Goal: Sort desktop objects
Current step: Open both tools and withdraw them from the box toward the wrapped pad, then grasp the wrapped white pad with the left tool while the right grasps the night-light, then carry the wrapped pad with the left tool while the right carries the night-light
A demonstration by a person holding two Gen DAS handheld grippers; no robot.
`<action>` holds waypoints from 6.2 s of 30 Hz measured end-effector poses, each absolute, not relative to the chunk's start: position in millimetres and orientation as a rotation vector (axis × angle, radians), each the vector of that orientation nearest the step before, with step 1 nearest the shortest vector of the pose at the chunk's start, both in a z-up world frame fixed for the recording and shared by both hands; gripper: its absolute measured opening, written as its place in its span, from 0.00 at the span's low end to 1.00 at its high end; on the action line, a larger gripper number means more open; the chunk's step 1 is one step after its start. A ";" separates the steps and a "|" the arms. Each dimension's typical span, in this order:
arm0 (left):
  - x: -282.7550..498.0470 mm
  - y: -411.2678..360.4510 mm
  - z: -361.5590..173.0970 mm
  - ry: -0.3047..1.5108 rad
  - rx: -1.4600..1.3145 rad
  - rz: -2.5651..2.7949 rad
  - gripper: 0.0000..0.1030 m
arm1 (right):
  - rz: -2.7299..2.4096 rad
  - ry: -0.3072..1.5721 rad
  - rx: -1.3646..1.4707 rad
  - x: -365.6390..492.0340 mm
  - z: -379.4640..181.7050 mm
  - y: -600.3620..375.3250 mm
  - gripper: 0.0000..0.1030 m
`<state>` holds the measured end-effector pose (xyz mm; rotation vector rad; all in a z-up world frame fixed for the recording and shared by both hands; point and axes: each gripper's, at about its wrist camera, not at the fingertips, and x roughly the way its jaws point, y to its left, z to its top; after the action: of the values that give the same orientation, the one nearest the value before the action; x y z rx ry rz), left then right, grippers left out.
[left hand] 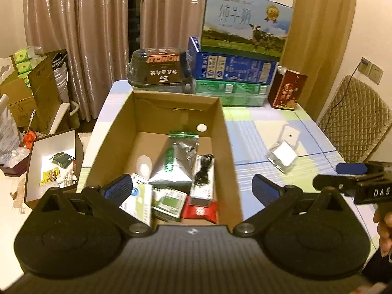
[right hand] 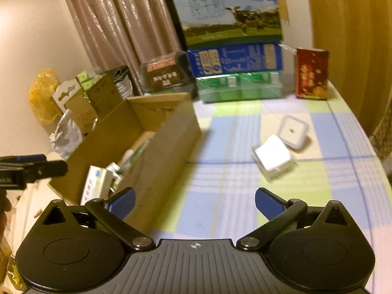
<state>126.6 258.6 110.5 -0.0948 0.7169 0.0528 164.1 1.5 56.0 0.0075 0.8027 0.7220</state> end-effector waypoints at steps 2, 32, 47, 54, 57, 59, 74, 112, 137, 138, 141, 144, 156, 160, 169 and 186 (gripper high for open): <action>121.0 249.4 111.9 0.717 -0.084 0.050 0.99 | 0.705 0.813 0.014 161.0 54.6 -13.0 0.98; 113.9 137.9 117.3 0.720 -0.029 -0.041 0.99 | 0.565 0.803 0.113 166.6 61.3 -144.9 0.98; 146.2 86.4 98.6 0.765 0.060 -0.179 0.99 | 0.530 0.807 0.093 192.6 52.4 -174.4 0.98; 174.2 70.6 83.4 0.801 0.106 -0.252 0.99 | 0.558 0.793 0.003 218.2 44.6 -171.9 0.98; 188.2 64.3 74.3 0.813 0.133 -0.289 0.99 | 0.595 0.772 -0.073 232.9 37.7 -165.6 0.98; 197.9 60.6 67.7 0.825 0.157 -0.308 0.99 | 0.615 0.756 -0.132 242.6 33.0 -160.5 0.98; 302.6 41.5 10.6 0.888 0.353 -0.423 0.98 | 0.827 0.689 -0.462 329.6 -22.8 -118.4 0.98; 408.0 47.6 -71.3 1.071 0.451 -0.478 0.67 | 0.969 0.569 -0.834 399.7 -70.7 -25.3 0.98; 408.2 76.9 -67.0 1.067 0.336 -0.304 0.67 | 0.830 0.597 -0.791 409.5 -93.4 8.2 0.61; 406.4 76.1 -66.8 1.067 0.341 -0.306 0.67 | 0.827 0.616 -0.752 406.8 -91.3 4.4 0.61; 400.2 73.5 -64.7 1.068 0.351 -0.307 0.67 | 0.802 0.668 -0.645 396.0 -85.5 -8.0 0.61; 389.2 67.3 -60.7 1.066 0.364 -0.315 0.67 | 0.779 0.729 -0.532 382.2 -76.4 -23.5 0.61; 299.9 40.6 -35.2 1.055 0.306 -0.330 0.67 | 0.737 0.841 -0.304 297.2 -43.1 -70.9 0.61; 262.2 40.7 -25.9 1.025 0.259 -0.309 0.67 | 0.718 0.854 -0.252 264.0 -37.0 -85.0 0.61; 190.2 56.1 -6.9 0.998 0.120 -0.251 0.67 | 0.664 0.901 -0.136 203.5 -25.1 -112.2 0.61; 111.5 76.0 33.5 0.897 0.004 -0.141 0.67 | 0.646 0.895 -0.119 132.4 1.9 -117.4 0.61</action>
<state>111.5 76.0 33.5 0.0040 0.8974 -0.1409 132.4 -117.4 1.9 -0.1185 0.8951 0.6462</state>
